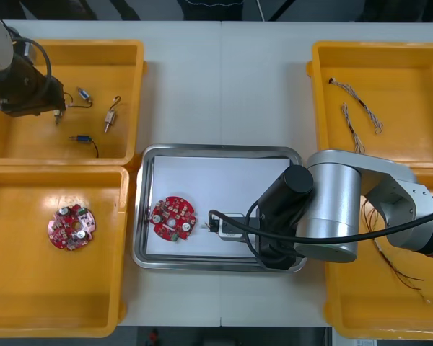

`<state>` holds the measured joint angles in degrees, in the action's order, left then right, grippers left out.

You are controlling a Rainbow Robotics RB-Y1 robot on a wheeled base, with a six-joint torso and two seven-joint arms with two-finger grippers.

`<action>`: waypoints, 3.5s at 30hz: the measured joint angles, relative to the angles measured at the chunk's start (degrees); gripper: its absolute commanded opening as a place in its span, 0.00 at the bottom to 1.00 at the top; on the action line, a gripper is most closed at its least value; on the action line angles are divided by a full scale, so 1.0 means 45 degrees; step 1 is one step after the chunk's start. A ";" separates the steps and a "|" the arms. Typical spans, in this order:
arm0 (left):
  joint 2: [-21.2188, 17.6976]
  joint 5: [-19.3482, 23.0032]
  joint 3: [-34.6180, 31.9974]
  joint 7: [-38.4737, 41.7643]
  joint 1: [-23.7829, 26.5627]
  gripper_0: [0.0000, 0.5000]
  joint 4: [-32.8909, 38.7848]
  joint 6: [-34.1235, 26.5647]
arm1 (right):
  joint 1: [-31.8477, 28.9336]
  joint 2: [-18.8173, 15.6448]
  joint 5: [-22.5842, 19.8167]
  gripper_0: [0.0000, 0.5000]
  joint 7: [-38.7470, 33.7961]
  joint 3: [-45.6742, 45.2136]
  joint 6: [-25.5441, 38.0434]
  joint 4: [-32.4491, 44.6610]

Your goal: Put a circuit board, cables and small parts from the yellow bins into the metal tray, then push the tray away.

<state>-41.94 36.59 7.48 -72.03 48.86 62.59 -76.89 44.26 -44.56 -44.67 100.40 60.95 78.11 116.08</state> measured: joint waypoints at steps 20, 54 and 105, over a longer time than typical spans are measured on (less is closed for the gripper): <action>0.0260 -0.0085 0.1040 -0.0297 0.0006 1.00 -0.1720 0.2188 | 0.0039 0.0005 -0.0003 1.00 -0.0001 -0.0776 0.0263 0.0307; -0.0012 -0.0214 -0.0042 -0.0299 0.0106 0.00 0.0860 -0.2785 | 0.0046 0.0806 -0.1012 1.00 -0.0383 -1.1416 0.7048 0.2009; 0.1574 -0.0542 0.5527 0.5773 -0.1561 0.00 1.0531 -0.4609 | 0.4229 0.0452 0.1469 1.00 0.1468 -1.3493 0.3574 -1.2476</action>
<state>-34.86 34.15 32.35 -46.05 41.83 109.98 -97.63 63.29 -42.53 -38.05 107.00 0.24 94.19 59.94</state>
